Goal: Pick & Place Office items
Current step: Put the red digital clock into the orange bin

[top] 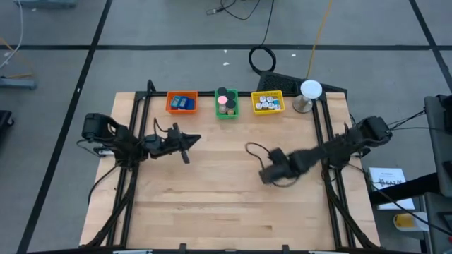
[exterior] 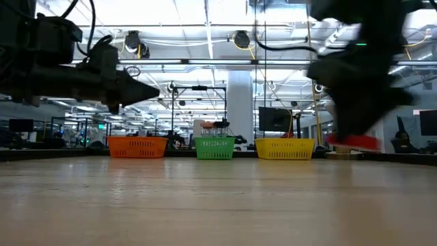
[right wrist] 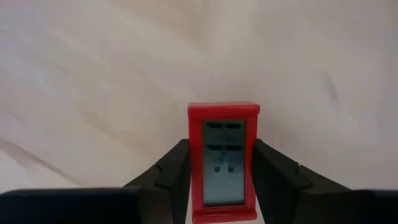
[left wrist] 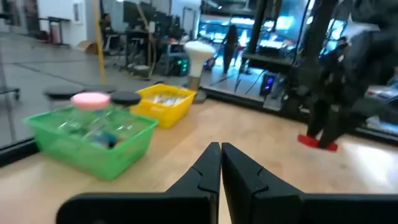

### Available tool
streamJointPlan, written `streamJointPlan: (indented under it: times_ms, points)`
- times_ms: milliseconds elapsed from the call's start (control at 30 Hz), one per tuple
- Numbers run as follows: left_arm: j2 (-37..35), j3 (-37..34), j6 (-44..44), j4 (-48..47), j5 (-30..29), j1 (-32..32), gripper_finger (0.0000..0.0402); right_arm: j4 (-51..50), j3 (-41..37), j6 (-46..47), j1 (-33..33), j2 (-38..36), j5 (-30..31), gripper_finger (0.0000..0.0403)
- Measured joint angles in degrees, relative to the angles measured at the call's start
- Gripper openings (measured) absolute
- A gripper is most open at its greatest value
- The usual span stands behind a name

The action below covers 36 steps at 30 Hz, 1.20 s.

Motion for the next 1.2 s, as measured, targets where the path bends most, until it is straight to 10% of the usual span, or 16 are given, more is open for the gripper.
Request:
streamJointPlan:
  times_ms: [267,533,900,1200]
  points:
    - [-1.66,-2.91,0.15,-0.27,-2.79,0.02,0.0017,22.29,11.53,-41.73,-19.54,12.29,-4.60,0.0125]
    - [-1.66,-2.88,0.55,-0.54,-3.25,0.02,0.0017,26.94,34.93,-71.60,-25.32,33.13,-15.43,0.0125]
    - [-1.64,-2.88,0.78,-1.46,-3.51,0.02,0.0017,27.16,41.84,-84.39,-23.41,39.98,-14.44,0.0159]
    - [-1.64,-2.75,-2.62,-2.41,-3.17,0.02,0.0017,21.31,39.32,-89.48,-20.41,31.62,-9.44,0.0226]
